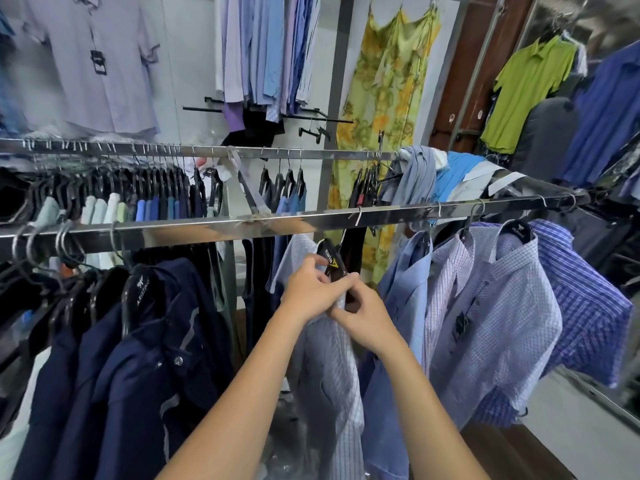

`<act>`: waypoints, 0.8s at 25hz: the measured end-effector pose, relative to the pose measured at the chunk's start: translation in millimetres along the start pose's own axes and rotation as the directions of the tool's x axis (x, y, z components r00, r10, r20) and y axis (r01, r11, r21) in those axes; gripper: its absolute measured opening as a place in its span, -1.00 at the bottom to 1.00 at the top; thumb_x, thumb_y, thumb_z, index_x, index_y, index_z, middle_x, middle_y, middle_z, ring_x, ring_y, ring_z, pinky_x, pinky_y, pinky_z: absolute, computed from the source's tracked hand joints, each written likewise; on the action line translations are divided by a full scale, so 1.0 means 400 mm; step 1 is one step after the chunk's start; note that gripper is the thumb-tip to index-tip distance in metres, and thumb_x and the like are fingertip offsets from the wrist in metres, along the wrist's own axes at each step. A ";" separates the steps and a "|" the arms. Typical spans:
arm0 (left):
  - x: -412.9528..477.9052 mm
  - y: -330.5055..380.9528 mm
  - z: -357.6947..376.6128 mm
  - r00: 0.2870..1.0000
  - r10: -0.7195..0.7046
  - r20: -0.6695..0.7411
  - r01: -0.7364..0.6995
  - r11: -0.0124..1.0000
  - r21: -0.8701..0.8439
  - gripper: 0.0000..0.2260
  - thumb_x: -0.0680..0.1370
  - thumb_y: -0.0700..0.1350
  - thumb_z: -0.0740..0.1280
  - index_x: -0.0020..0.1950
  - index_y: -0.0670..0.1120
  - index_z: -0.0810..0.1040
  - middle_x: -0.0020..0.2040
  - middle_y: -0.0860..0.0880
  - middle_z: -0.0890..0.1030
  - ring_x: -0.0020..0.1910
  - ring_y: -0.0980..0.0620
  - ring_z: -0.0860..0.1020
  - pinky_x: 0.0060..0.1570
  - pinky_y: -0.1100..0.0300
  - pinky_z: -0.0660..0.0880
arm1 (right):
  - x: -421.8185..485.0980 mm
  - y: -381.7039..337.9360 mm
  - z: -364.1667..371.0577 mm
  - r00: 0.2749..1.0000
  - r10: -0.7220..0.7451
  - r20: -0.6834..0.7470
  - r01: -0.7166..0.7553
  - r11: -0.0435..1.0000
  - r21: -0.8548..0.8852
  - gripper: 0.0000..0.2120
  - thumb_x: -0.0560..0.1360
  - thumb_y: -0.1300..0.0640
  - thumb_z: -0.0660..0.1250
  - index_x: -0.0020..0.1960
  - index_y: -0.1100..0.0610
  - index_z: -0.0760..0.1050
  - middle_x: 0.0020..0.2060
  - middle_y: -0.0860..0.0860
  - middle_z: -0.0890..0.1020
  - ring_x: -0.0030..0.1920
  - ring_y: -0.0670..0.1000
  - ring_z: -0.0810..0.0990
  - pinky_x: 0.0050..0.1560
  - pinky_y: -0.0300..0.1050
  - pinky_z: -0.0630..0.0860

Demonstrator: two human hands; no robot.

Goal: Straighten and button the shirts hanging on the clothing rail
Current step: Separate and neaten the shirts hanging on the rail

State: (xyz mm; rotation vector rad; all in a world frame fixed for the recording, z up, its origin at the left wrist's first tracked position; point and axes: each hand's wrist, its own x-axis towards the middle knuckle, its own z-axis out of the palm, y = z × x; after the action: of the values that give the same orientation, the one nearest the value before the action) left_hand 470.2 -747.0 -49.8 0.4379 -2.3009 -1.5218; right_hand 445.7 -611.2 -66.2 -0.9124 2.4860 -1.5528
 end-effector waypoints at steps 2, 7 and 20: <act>-0.001 0.003 0.011 0.999 -0.037 0.024 0.035 0.994 0.101 -0.39 0.34 0.36 0.42 0.24 0.06 0.40 -0.01 0.00 0.63 -0.01 0.05 0.61 0.00 0.08 0.57 | -0.008 0.011 0.002 1.000 0.018 0.018 -0.019 0.997 0.071 -0.63 0.38 0.20 0.41 0.16 -0.05 0.56 -0.12 -0.17 0.67 -0.13 -0.01 0.65 -0.10 0.03 0.58; -0.004 0.035 0.046 1.000 0.002 -0.004 -0.001 0.988 0.154 -0.33 0.42 0.34 0.38 0.38 -0.06 0.44 0.03 0.03 0.63 0.14 0.00 0.56 0.14 0.07 0.51 | -0.012 0.019 -0.019 1.000 -0.004 -0.006 0.005 0.988 0.151 -0.52 0.41 0.35 0.33 0.25 -0.02 0.57 -0.07 -0.20 0.71 -0.11 0.01 0.66 -0.11 -0.03 0.57; 0.037 -0.048 0.031 0.986 -0.167 -0.026 0.167 0.986 -0.009 -0.34 0.39 0.44 0.32 0.27 -0.01 0.58 0.07 0.12 0.62 0.09 0.08 0.57 0.17 0.09 0.50 | 0.004 0.028 -0.130 0.898 -0.053 -0.436 -0.036 0.981 -0.193 -0.70 0.49 0.05 0.42 0.22 0.01 0.60 0.08 -0.15 0.62 0.10 -0.08 0.59 0.21 -0.05 0.53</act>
State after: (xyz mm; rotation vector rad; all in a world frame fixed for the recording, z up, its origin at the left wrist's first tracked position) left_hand 452.7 -750.6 -70.4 0.6604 -2.2871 -1.5889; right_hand 420.5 -566.9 -49.9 -0.6439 2.9934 -1.6991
